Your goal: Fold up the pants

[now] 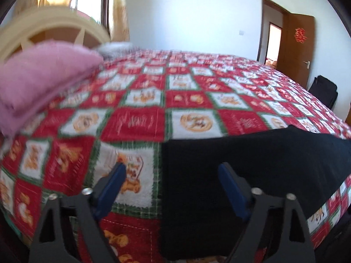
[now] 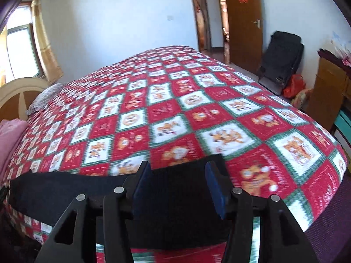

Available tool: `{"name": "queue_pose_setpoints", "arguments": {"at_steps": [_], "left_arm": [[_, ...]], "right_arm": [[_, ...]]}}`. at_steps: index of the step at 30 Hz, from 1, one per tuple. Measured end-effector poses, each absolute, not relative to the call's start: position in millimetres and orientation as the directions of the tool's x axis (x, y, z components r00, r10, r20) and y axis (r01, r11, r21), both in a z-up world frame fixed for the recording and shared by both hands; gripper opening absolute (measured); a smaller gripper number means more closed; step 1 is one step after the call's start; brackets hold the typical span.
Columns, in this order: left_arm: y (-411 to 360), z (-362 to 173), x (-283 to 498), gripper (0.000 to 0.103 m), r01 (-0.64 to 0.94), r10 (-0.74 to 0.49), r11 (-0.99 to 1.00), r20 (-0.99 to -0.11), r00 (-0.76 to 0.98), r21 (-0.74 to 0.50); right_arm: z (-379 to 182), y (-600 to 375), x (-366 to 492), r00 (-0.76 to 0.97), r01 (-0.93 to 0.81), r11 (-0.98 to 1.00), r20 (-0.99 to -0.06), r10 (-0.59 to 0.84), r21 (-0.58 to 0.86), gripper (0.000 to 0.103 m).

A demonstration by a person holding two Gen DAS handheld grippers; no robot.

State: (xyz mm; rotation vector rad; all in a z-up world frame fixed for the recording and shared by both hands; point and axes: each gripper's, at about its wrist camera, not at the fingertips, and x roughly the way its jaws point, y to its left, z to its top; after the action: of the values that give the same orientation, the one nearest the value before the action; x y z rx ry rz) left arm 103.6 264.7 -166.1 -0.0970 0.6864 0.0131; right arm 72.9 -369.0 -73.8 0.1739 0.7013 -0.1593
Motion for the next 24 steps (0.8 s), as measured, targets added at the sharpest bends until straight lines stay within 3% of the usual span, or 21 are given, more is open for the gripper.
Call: {"name": "queue_pose_setpoints", "arguments": {"at_steps": [5,7,13,16,17,18,24], "left_arm": [[261,-180,112,0.068,-0.034,-0.116,0.975,-0.632,0.767,-0.221],[252,-178,109,0.061,-0.024,-0.111,0.979,-0.627,0.771,-0.203],[252,-181,112,0.061,-0.029,-0.109,0.979,-0.636,0.764,-0.203],[252,-178,107,0.044,-0.017,-0.121,0.978,-0.626,0.770,-0.210],[251,-177,104,0.026,0.002,-0.149,0.973,-0.619,0.771,-0.232],[251,-174,100,0.023,0.007,-0.170,0.966,-0.610,0.774,-0.259],[273,-154,98,0.022,-0.012,-0.210,0.928,-0.548,0.810,-0.373]], "right_arm": [[-84,-304,85,0.750,0.062,0.993,-0.661,0.019,0.100,0.055],[-92,-281,89,0.738,0.013,0.995,-0.672,0.055,0.097,0.055],[-121,-224,97,0.701,-0.091,0.992,-0.702,0.127,0.089,0.055],[-132,-210,97,0.688,-0.112,0.988,-0.709,0.155,0.107,0.055],[-133,-208,97,0.688,-0.116,0.987,-0.708,0.159,0.110,0.055],[-134,-205,95,0.691,-0.120,0.987,-0.705,0.163,0.111,0.055],[-128,-208,94,0.720,-0.096,0.986,-0.675,0.161,0.133,0.056]]}}
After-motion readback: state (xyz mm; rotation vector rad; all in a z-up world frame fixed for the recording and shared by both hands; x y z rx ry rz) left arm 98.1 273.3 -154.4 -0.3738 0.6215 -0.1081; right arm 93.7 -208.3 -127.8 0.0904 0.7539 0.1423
